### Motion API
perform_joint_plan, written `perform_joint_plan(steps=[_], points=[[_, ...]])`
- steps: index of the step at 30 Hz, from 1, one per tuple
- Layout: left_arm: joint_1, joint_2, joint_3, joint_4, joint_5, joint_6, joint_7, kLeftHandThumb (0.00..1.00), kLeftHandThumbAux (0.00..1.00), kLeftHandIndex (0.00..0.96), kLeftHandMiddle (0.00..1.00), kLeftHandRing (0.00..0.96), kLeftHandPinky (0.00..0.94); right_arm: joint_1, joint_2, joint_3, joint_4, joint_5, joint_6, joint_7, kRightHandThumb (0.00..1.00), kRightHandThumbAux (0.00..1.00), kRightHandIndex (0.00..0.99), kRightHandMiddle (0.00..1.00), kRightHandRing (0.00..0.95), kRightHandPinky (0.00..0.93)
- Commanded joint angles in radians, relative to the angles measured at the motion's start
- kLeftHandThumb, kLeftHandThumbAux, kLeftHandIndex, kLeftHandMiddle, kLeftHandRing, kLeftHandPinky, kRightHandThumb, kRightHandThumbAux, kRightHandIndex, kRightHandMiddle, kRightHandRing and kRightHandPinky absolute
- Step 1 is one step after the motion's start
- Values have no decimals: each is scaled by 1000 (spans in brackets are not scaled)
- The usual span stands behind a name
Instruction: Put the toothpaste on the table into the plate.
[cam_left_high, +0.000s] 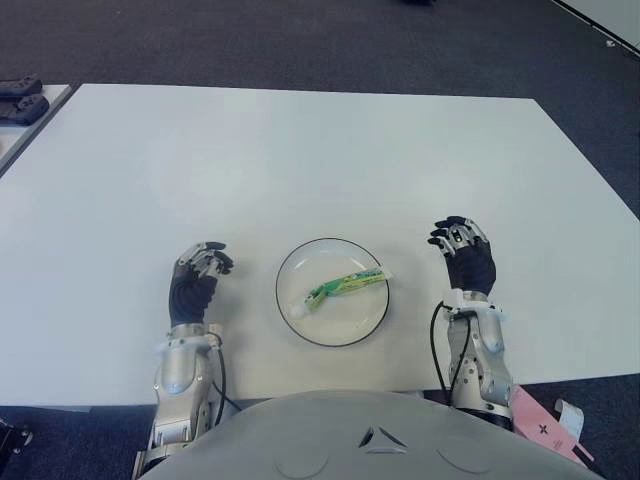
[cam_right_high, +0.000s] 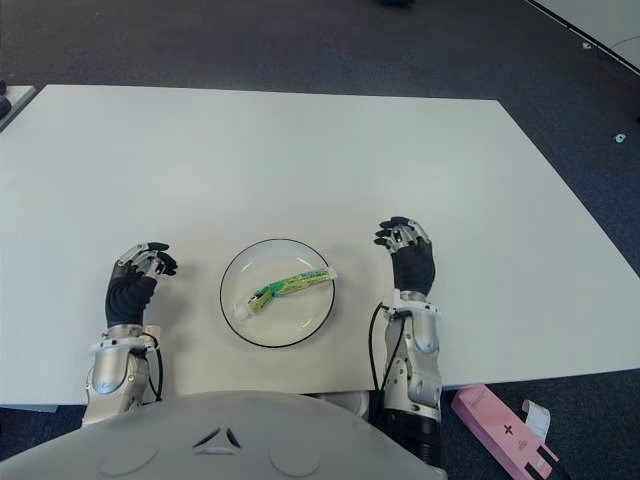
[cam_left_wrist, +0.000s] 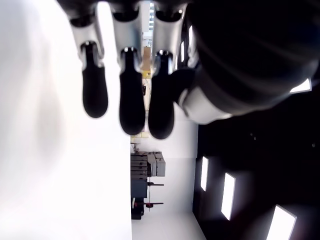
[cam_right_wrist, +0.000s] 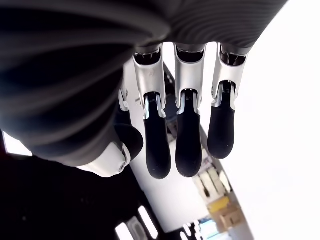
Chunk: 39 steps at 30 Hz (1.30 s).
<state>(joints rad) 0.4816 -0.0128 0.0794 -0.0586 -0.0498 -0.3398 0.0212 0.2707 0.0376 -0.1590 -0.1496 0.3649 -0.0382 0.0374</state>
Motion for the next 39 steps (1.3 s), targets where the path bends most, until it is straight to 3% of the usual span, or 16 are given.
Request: perform_joint_plan(steps=[1,12,39], points=[[-12,-4,-4,2,5,22,0,702,720,433,582,549,518,23,6,17,27,-50,-32,10,701,726,428,513,511,499],[-15,-9,-12,-2,4,28,-1,701,720,433,581,547,525,56,16,43,58,-127,-97,21,704,725,430,505,492,491],[4,-9,-15,-26,-2,32,-3,702,719,433,577,547,522,102,30,85,65,-232,-136,-5,705,724,429,499,498,516]])
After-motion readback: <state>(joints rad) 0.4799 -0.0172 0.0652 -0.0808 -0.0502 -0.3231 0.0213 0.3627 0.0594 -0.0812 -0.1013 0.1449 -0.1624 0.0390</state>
